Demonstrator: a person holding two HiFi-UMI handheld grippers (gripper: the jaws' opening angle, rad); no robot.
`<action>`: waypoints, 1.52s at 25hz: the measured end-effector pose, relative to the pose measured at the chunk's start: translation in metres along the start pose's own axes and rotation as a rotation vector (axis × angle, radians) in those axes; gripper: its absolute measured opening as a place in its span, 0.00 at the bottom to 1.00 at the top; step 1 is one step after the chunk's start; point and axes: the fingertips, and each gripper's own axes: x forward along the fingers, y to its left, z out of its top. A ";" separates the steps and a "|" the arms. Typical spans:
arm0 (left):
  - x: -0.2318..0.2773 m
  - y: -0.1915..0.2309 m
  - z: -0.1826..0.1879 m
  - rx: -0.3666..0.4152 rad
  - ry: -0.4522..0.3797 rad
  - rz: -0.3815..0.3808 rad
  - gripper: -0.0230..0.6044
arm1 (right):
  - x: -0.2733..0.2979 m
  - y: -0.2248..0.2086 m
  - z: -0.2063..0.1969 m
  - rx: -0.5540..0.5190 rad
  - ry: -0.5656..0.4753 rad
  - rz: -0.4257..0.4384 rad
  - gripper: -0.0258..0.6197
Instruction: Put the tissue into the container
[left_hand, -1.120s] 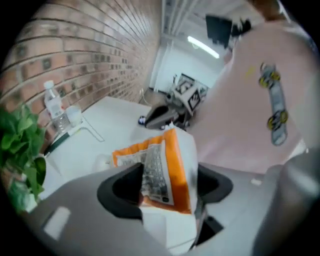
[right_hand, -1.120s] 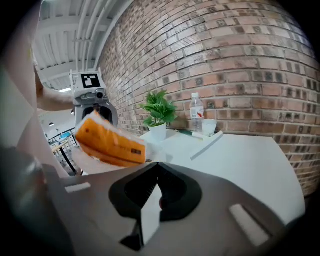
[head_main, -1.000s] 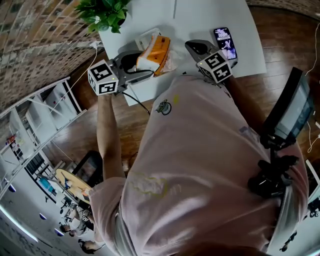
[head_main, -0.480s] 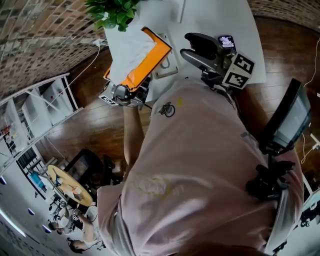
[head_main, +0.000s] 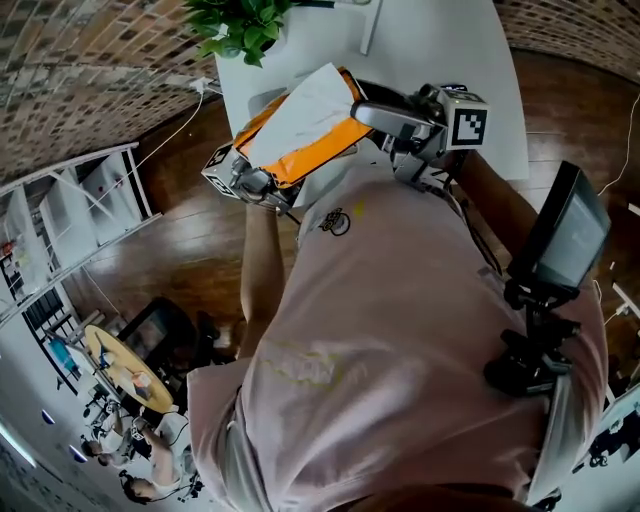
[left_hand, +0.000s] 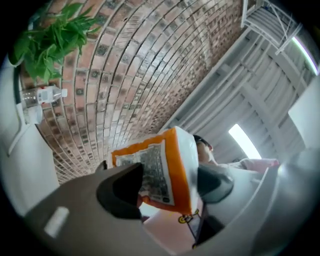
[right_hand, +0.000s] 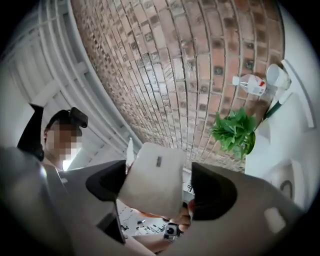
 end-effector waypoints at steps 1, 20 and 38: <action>0.001 0.002 0.000 -0.006 -0.002 0.002 0.54 | -0.001 0.002 0.001 -0.004 -0.001 0.011 0.58; -0.117 -0.102 -0.022 0.406 -0.339 0.538 0.09 | -0.049 -0.059 0.015 -0.009 0.517 -0.065 0.51; -0.228 -0.214 -0.168 0.529 -0.906 0.884 0.04 | 0.028 -0.256 -0.122 -0.531 1.316 -0.163 0.53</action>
